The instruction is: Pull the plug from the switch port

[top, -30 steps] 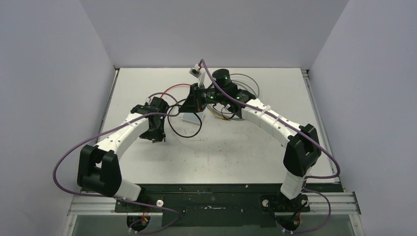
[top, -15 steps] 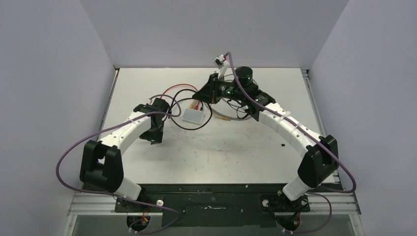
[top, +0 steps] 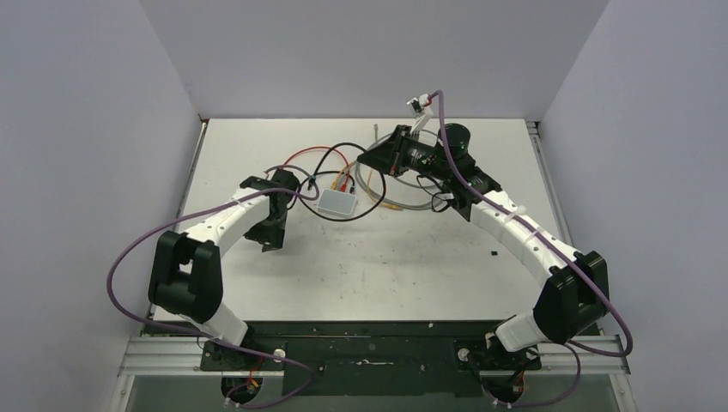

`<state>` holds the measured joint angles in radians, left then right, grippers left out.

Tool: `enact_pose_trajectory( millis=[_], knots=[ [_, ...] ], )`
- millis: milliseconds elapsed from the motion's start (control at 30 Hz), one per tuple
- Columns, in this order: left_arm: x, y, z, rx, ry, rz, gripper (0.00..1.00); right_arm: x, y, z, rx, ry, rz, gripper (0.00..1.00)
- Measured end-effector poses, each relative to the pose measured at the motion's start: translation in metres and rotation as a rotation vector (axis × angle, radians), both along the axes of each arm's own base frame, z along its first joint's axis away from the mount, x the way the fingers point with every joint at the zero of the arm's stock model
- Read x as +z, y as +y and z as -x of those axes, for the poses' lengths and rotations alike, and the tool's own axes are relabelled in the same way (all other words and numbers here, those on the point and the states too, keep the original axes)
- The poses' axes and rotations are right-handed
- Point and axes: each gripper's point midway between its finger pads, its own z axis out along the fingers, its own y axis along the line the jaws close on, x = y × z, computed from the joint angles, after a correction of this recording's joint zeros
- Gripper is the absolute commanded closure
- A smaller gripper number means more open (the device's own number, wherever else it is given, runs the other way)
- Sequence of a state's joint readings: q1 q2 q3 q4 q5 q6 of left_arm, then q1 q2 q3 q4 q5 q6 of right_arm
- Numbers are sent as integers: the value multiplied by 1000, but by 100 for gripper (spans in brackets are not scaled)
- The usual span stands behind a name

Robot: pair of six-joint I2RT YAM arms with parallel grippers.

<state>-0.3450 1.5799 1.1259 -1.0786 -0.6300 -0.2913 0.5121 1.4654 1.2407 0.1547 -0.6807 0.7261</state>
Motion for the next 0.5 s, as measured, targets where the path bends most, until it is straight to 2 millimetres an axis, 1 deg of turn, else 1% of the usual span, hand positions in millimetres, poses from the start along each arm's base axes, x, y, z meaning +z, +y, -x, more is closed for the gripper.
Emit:
enact_pose_trajectory(
  millis=[133, 267, 400, 467, 500],
  knots=[
    [-6, 2, -1, 0, 38, -27, 4, 13, -3, 0, -20, -25, -27, 95],
    [-12, 4, -2, 3, 73, -57, 4, 23, -8, 2, -41, -44, -44, 95],
    [-15, 13, 0, 49, 96, -79, 4, 21, -14, 0, -78, -38, -41, 94],
    [-14, 25, 2, 110, 93, -71, 4, 15, -18, -5, -112, -19, -28, 93],
    [-14, 31, 4, 147, 92, -60, 4, 11, -21, -8, -128, -8, -21, 91]
  ],
)
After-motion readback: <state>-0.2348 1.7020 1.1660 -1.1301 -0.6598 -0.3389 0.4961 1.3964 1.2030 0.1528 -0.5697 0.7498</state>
